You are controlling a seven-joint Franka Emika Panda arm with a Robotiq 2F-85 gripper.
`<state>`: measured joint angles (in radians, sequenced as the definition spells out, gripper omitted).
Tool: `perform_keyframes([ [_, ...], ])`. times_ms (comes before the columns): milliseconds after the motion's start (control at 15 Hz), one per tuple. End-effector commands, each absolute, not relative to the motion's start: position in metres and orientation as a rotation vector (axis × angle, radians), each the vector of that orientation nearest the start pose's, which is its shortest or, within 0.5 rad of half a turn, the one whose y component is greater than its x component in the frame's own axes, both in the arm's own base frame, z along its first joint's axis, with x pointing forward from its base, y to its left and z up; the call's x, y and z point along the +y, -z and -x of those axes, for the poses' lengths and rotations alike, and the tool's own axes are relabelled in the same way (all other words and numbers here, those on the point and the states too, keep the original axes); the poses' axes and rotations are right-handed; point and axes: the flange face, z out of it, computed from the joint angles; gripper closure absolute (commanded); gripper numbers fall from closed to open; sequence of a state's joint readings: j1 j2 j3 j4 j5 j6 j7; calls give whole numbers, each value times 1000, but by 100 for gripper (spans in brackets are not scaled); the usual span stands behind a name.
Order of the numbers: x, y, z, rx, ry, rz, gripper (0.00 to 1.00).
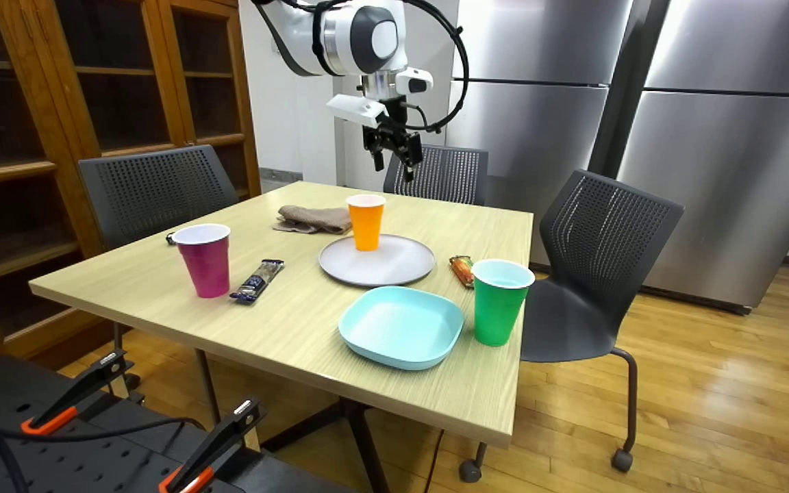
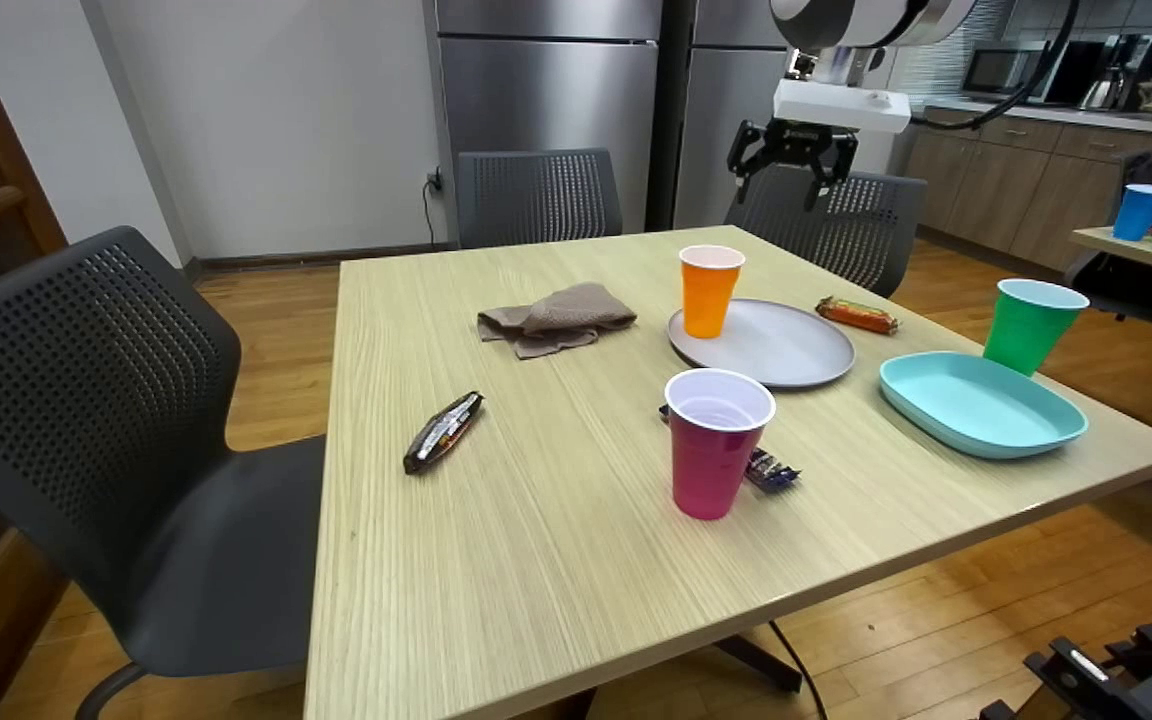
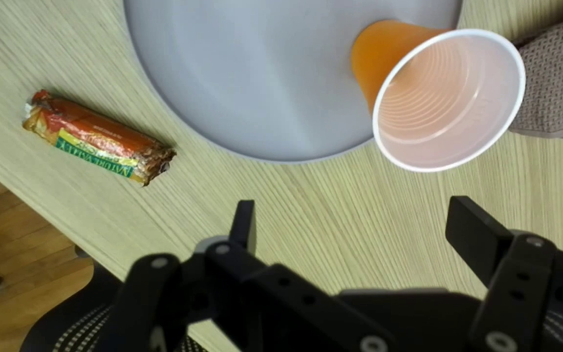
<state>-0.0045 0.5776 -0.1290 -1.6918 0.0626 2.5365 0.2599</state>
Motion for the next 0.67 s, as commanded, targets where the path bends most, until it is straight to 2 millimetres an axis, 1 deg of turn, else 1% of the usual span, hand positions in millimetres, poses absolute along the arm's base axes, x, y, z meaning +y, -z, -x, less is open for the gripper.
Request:
perform_keyframes([
  [0,-102,-322,-679,650,483,2997,0],
  [133,-113,-332,-672,681,506,2966,0],
  [267,-123,-338,-663,697,513,2928,0],
  [600,-142,-338,-650,723,529,2822,0],
])
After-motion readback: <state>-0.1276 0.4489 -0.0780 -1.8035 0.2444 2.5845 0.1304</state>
